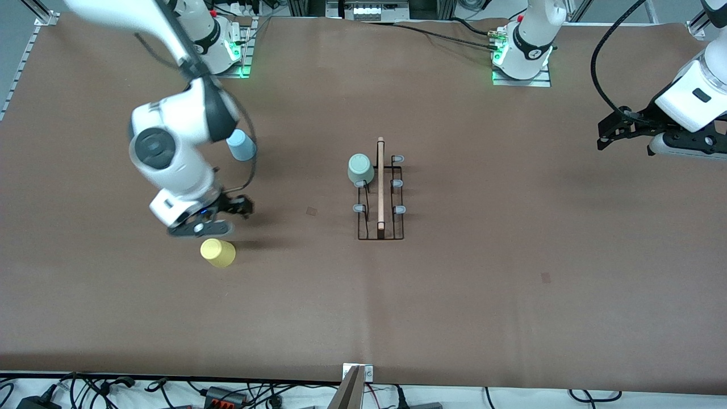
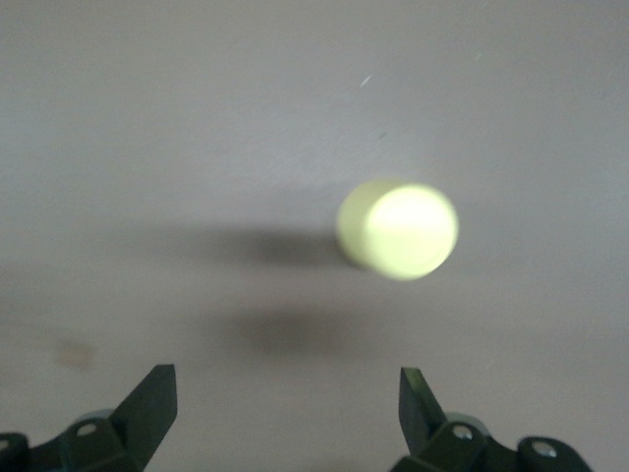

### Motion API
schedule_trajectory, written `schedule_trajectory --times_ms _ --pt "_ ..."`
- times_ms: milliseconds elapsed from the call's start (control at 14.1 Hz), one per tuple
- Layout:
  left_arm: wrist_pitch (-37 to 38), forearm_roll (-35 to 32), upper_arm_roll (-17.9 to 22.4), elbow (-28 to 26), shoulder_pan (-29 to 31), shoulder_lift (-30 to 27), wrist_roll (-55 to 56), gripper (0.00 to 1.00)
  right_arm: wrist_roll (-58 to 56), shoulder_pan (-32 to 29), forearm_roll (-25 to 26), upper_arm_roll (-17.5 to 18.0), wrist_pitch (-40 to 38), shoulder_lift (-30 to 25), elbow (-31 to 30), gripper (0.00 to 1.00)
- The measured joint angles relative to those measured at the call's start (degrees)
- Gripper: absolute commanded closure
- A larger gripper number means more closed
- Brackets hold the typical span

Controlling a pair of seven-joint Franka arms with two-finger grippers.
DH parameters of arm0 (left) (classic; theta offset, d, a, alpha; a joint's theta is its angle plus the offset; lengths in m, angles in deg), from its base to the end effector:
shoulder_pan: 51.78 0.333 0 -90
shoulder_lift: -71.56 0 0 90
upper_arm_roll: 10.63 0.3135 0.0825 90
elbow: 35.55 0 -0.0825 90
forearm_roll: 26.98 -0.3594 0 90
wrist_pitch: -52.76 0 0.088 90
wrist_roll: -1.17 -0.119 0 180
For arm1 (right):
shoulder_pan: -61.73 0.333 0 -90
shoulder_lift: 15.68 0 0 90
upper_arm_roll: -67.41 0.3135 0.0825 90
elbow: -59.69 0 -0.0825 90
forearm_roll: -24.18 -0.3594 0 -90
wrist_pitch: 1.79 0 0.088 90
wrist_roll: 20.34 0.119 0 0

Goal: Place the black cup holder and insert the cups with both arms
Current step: 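Move the right gripper to the yellow cup and grasp it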

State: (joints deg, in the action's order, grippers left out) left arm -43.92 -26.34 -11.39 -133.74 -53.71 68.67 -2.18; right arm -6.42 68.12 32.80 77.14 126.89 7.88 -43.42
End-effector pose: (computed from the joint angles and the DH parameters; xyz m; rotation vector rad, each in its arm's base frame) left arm 0.5223 -0.0259 0.5824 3.1268 -0.1631 0.0378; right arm 0.6098 0.1617 0.3264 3.0962 0.1778 0.0853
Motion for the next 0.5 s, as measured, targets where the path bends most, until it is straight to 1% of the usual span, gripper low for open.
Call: schedule_trajectory --times_ms 213,497 --pt "0.86 0.0 0.0 0.03 0.02 0.0 0.0 0.0 -6.12 -3.53 0.0 -0.37 5.88 3.95 0.11 0.0" --pt "1.36 0.0 0.0 0.09 0.1 0.0 0.0 0.0 -7.47 -4.08 0.0 -1.02 10.93 7.61 0.47 0.0"
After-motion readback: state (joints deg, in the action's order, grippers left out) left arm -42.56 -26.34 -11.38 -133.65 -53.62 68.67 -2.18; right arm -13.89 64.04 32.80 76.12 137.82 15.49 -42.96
